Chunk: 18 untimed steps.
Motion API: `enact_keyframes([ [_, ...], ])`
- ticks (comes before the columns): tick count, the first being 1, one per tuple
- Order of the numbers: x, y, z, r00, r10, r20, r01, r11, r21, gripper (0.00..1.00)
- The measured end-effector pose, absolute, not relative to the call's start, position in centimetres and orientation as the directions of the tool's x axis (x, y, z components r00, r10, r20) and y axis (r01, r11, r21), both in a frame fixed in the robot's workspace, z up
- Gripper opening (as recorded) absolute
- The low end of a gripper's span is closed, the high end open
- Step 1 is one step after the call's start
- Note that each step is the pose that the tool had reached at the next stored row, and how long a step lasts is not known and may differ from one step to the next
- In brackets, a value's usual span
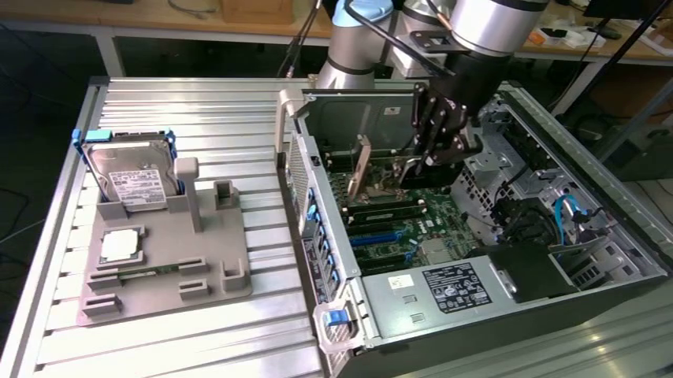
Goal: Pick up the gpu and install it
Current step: 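Insert the gpu into the slot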
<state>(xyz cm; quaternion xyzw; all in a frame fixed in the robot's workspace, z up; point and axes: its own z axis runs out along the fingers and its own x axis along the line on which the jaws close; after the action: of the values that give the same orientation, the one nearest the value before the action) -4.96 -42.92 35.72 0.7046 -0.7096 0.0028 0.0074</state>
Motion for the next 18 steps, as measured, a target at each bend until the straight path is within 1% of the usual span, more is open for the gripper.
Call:
enact_keyframes([
  [18,-5.0,-44.4,33.5,-0.007,-1.0,0.014,-1.0,0.007,0.007,0.27],
])
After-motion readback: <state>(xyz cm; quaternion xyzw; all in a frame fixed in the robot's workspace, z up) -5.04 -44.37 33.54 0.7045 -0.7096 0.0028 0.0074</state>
